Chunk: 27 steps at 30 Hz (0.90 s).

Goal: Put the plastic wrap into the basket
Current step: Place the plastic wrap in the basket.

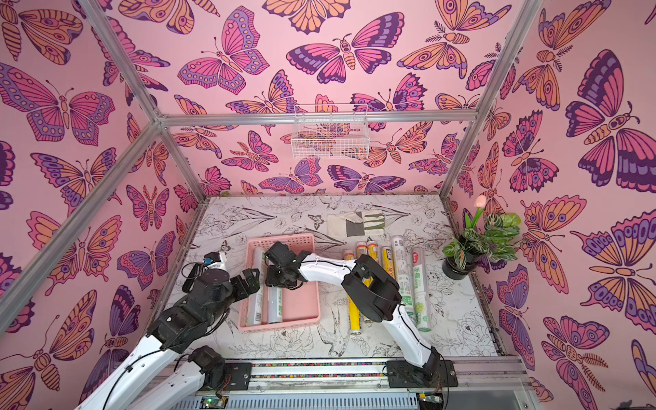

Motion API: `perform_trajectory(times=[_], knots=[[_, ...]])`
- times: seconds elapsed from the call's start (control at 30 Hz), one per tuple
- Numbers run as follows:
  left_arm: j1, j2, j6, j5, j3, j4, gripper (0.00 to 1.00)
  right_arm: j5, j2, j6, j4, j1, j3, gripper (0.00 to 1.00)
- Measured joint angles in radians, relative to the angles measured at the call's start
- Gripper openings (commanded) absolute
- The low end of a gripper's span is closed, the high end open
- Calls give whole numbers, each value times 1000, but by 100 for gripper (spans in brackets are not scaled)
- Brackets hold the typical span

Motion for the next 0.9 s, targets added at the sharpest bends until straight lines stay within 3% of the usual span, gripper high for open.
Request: perform_trajectory(times=[0.4,0.9], knots=[[1,7,0,0,0,0,100,-3,0,2,-3,1,10,61],[2,45,-1,5,5,0,100,-31,-68,19,42,-8,-43,61]])
